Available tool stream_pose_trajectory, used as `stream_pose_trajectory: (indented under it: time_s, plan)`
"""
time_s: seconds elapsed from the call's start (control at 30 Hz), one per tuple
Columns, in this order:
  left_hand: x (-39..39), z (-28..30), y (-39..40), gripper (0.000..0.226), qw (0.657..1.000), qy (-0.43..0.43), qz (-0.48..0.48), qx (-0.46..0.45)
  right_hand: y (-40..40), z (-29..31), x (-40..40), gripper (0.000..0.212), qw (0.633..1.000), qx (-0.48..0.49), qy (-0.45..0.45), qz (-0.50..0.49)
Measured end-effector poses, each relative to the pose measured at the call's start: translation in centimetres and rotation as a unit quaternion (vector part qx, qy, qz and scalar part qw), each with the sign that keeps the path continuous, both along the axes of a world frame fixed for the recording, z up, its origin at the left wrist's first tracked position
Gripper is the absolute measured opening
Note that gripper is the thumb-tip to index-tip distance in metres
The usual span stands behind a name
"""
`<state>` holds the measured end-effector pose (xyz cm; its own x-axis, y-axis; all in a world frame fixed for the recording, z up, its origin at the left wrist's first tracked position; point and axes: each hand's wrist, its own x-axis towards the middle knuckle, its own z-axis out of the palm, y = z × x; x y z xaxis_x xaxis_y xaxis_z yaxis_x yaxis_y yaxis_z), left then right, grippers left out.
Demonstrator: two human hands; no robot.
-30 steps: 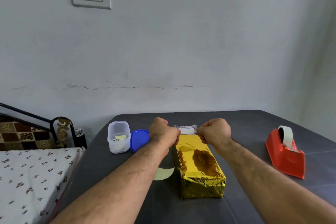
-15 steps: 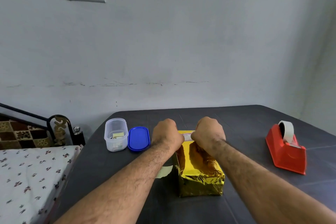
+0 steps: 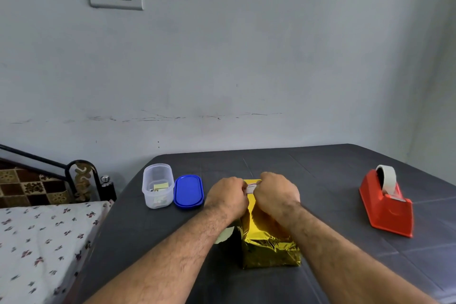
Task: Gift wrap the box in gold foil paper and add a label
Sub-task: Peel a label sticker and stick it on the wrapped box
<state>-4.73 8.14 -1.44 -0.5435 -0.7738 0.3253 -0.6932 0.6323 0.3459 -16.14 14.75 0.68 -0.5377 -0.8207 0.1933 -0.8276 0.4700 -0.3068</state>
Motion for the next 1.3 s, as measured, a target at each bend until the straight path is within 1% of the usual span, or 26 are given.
stream_pose_trajectory:
  time_s: [0.07,0.2,0.33,0.47,0.6,0.73,0.8,0.87,0.93,1.0,1.07,1.17,1.27,1.3]
  plan:
    - [0.0,-0.1,0.2,0.032,1.000,-0.002,0.002,0.006,-0.2,-0.7,0.2,0.021,0.999,0.034,-0.013,0.002]
    - [0.2,-0.2,0.3,0.033,1.000,-0.007,0.015,0.000,-0.3,-1.1,0.0,0.040,0.998,0.069,-0.001,0.003]
    - [0.5,-0.2,0.2,0.033,1.000,-0.022,0.018,0.000,-0.5,-0.8,-0.2,0.059,0.989,0.148,0.000,0.020]
    - [0.4,-0.1,0.1,0.036,0.999,-0.046,0.018,-0.009,-0.2,-0.4,0.0,0.066,0.982,0.187,-0.011,0.022]
    - [0.5,-0.2,0.1,0.039,0.996,-0.082,0.022,-0.011,-0.2,-0.7,-0.3,0.074,0.978,0.205,-0.015,0.010]
    - [0.4,-0.3,0.0,0.040,0.993,-0.101,0.048,-0.024,-0.1,-0.3,0.0,0.081,0.977,0.212,-0.028,-0.018]
    - [0.8,-0.2,0.0,0.038,0.995,-0.087,0.053,-0.024,0.2,0.0,0.3,0.082,0.983,0.177,-0.035,-0.044]
    - [1.6,-0.1,-0.1,0.035,0.998,-0.038,0.053,-0.017,0.5,0.2,0.6,0.079,0.991,0.117,-0.025,-0.051]
    - [2.8,0.0,-0.3,0.032,0.998,0.025,0.065,-0.004,0.7,0.4,1.1,0.073,0.997,0.067,0.005,-0.029]
    - [4.6,0.0,-1.1,0.032,0.993,0.079,0.091,0.002,0.3,0.7,2.1,0.066,0.999,0.026,0.016,0.010]
    - [6.6,-0.3,-1.9,0.034,0.985,0.124,0.119,0.007,-0.7,1.0,3.6,0.058,0.998,0.003,0.029,0.058]
    - [9.6,-1.5,-3.0,0.036,0.977,0.163,0.136,0.005,-2.4,0.9,7.0,0.046,0.989,0.041,0.067,0.127]
    - [11.8,-2.6,-3.3,0.036,0.971,0.189,0.148,-0.015,-3.8,0.4,10.0,0.038,0.979,0.100,0.079,0.159]
    - [12.8,-2.9,-3.6,0.036,0.970,0.186,0.156,-0.024,-4.5,0.1,11.4,0.036,0.975,0.115,0.086,0.167]
